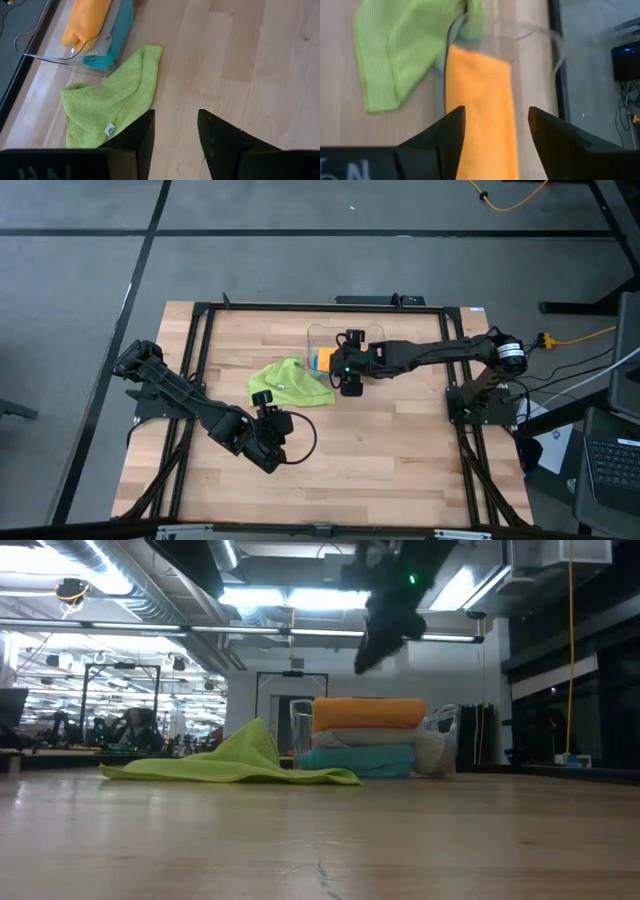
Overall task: Fold microfiber towels
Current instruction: Put the yellow towel into the transparent bin
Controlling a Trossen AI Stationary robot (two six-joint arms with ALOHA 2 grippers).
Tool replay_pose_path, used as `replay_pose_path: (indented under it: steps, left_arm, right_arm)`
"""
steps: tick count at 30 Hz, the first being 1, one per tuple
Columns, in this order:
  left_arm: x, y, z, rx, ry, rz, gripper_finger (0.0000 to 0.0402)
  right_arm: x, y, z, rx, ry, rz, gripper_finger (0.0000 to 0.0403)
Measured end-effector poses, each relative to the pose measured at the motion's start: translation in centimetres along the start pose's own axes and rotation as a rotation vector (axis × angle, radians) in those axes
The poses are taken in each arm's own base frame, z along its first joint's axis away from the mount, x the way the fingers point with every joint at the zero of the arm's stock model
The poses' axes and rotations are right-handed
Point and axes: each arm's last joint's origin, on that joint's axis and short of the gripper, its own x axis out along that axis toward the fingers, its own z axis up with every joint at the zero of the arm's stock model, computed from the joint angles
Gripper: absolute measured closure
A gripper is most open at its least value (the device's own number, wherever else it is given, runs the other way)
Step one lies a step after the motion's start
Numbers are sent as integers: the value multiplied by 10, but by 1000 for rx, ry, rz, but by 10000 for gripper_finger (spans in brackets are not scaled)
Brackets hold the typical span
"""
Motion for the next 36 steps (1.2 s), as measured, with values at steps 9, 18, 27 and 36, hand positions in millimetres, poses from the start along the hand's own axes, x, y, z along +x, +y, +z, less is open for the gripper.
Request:
replay_pose_path:
  steps: [9, 18, 27, 36]
  left_arm:
    - [0, 0, 0, 0, 0, 0, 260]
    - [0, 0, 0, 0, 0, 0, 260]
    - [0, 0, 0, -1, 0, 0, 260]
    - [0, 0, 0, -1, -1, 0, 260]
  right_arm:
    - [0, -13, 4, 207, -23, 52, 183]
    - [40, -9, -33, 262, 13, 138, 183]
    - [65, -18, -60, 309, 29, 153, 183]
    - [54, -30, -51, 350, 3, 208, 183]
